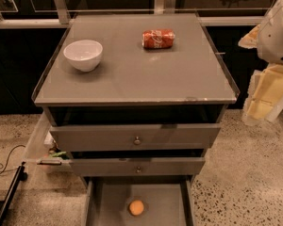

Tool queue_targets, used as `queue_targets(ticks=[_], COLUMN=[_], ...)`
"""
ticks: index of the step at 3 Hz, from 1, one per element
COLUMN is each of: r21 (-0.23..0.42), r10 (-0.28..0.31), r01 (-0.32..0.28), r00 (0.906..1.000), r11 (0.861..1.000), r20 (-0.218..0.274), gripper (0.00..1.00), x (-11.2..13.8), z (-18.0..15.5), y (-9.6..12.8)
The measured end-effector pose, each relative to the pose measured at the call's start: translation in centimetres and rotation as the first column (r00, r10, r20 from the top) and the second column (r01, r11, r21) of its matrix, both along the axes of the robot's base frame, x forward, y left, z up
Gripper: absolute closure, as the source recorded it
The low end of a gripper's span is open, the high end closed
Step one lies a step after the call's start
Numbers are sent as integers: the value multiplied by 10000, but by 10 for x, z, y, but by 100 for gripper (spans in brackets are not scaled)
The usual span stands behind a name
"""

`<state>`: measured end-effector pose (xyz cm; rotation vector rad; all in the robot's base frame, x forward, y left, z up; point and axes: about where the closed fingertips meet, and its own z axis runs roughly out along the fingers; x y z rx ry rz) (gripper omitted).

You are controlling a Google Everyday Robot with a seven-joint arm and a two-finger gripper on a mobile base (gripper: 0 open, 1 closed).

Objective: Pick orange from bottom drawer and place on counter

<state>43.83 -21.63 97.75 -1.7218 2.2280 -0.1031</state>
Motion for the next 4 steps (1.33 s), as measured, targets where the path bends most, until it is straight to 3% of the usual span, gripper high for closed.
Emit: queue_targets(ticks=[2,3,4], r21=[-131,184,1004], r10=[-84,47,433], r01=[84,-42,-390], r00=[10000,9996,9982], r11=[9999,9998,9942], r20=[16,-261,-408], gripper=[0,0,0], x=[1,-5,-21], z=[-7,-42,-95], y=[0,5,9])
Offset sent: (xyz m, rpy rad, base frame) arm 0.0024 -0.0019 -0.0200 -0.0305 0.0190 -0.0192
